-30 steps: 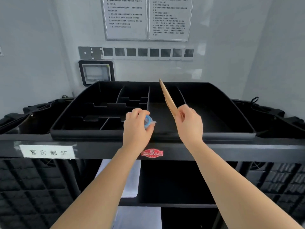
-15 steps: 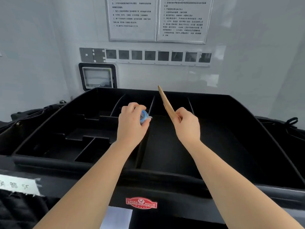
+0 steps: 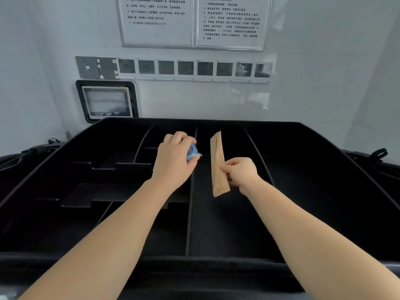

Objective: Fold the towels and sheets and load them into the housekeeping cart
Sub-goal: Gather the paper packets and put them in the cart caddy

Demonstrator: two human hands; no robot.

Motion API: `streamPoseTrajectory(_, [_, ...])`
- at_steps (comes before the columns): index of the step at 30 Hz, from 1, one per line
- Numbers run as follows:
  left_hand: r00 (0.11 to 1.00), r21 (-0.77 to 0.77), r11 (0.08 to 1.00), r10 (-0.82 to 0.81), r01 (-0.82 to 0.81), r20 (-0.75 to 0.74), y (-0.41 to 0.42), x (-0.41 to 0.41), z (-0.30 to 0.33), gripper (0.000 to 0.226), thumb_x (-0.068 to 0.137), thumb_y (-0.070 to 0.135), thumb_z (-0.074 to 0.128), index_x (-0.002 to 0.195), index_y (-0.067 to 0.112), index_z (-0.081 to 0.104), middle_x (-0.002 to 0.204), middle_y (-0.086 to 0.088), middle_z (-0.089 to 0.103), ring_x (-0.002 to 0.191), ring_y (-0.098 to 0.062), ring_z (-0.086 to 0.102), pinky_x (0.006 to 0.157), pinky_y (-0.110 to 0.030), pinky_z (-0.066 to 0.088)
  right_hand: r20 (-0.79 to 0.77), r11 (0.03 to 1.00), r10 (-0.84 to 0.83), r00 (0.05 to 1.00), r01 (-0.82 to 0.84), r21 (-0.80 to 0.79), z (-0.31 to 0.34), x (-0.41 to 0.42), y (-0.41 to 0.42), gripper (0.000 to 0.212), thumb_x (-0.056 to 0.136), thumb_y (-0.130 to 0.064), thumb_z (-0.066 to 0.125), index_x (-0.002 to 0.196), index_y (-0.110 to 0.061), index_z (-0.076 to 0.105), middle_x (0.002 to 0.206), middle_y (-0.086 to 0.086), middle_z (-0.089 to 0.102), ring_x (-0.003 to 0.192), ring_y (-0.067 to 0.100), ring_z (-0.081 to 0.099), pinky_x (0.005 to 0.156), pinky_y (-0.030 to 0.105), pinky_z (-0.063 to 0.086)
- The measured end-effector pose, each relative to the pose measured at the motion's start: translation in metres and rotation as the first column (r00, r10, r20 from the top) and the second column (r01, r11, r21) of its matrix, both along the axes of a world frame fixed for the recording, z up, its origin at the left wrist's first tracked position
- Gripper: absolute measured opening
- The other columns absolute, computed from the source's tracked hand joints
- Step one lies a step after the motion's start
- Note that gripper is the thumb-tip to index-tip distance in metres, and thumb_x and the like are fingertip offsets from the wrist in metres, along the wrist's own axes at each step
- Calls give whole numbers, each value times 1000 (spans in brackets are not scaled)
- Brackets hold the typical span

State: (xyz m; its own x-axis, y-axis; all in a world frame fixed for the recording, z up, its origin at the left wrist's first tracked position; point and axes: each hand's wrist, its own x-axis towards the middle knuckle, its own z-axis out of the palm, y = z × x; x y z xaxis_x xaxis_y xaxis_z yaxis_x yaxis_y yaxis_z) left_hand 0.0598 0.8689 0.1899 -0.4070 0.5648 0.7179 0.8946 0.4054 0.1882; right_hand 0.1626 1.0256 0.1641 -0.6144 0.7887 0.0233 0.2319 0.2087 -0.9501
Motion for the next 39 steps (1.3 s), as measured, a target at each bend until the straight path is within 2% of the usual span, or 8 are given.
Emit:
streamPoseTrajectory(9, [997,-20,999,-45,46,68,-5,-6,-11,36,87,31,67,119,16,59,119,1,53,108,-16,45,86,-29,44,48,972,40,998,-27,-233,-19,-8,-6,14,87,-1,64,99,-8,67,95,11,70,80,19,71,67,32,61])
streamPoseTrajectory(15, [991,-14,998,-58,61,118,-7,-5,-11,36,87,31,68,119,17,58,120,2,53,109,-13,44,87,-25,41,54,966,182,982,-168,-195,-19,-8,-5,40,90,0,58,130,-5,54,108,13,67,91,18,70,80,32,59])
streamPoseTrajectory(17, [989,-14,998,-59,62,135,-8,-4,-11,36,87,31,67,119,17,58,121,3,52,109,-12,43,86,-24,40,166,969,245,955,-249,-1,-17,-4,-6,45,93,-6,56,137,-9,47,121,10,63,102,16,65,89,30,54])
streamPoseTrajectory(20, [987,-11,998,-63,65,147,-9,-4,-11,36,87,31,68,119,16,59,121,2,53,109,-13,43,88,-26,43,510,768,245,825,-486,417,-14,5,-10,58,95,-30,56,148,-19,33,148,3,41,132,19,43,107,30,36])
streamPoseTrajectory(23, [987,-7,998,-61,62,152,-9,-3,-10,36,87,30,68,119,15,59,122,1,53,110,-14,44,89,-29,45,711,535,234,663,-698,476,-13,13,-17,80,92,-47,54,153,-20,10,161,0,4,148,19,5,118,36,14])
streamPoseTrajectory(26, [986,-20,998,-53,57,161,-10,-2,-11,36,87,30,68,120,16,59,122,2,52,111,-14,43,89,-29,45,829,426,143,541,-790,442,-15,15,-24,88,92,-53,50,153,-16,0,161,4,-9,147,19,-9,120,44,7])
streamPoseTrajectory(32, [983,-18,998,-60,64,175,-11,-4,-13,36,87,30,68,119,16,58,121,3,52,109,-13,42,88,-28,44,886,540,171,431,-794,281,-22,10,-27,74,99,-48,38,153,-18,-3,161,2,-10,148,27,6,118,44,18])
streamPoseTrajectory(39, [978,9,999,-53,52,200,-12,-12,-15,34,86,29,69,116,17,59,119,4,52,104,-11,41,86,-31,46,901,520,171,399,-813,262,-19,-18,-20,63,104,-35,33,153,-22,-4,161,-1,-11,146,30,13,117,41,21])
